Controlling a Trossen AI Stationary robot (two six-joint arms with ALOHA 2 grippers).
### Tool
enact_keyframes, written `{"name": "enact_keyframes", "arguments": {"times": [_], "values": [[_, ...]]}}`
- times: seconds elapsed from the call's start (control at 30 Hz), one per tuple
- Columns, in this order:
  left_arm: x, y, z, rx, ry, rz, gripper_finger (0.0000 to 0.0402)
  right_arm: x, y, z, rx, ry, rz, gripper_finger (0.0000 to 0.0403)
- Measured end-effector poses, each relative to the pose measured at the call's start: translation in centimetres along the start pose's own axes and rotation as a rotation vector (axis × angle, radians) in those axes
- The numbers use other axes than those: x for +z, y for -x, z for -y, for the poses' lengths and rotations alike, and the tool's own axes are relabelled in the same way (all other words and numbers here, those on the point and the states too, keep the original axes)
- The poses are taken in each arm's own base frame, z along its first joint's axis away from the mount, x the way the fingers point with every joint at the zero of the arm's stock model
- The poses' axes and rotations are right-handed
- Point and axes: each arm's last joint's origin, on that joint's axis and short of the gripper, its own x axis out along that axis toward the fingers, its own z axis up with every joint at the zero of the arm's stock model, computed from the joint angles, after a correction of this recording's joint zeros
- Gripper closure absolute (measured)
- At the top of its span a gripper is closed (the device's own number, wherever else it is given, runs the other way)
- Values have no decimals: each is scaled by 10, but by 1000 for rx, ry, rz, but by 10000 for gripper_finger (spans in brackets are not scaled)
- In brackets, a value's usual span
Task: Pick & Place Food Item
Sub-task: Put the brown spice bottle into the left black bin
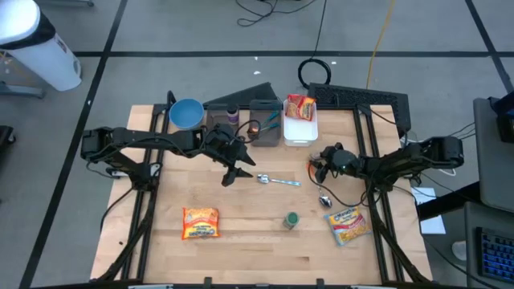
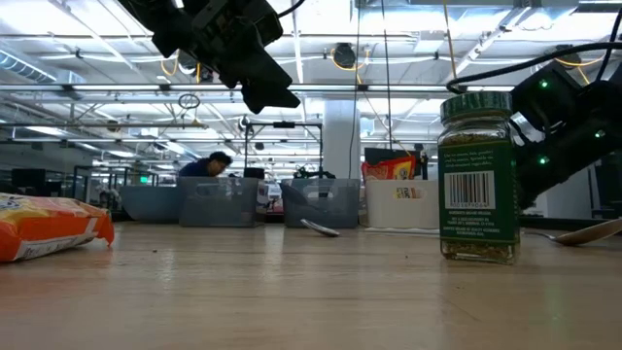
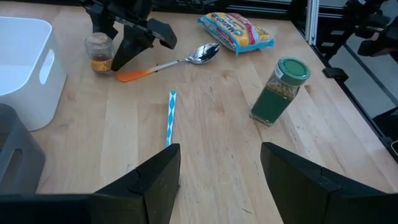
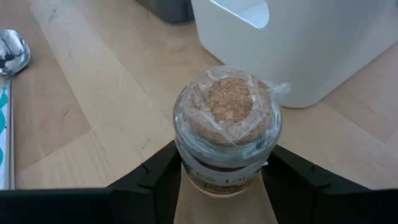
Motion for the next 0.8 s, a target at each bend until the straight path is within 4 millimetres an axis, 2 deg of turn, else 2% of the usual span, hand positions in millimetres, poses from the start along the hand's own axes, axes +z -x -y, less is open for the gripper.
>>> {"name": "enact_keyframes", "arguments": {"times": [0.4, 0.6, 0.8], "values": [[0, 0, 0, 0, 11, -1, 167, 4, -1, -3, 37, 26, 5, 224], [-2, 0, 0, 7, 29, -16, 167, 25, -8, -14, 121, 42, 29, 223], [-7, 1, -2, 57, 52, -71, 167, 59, -17, -32, 279, 89, 12, 223]]}}
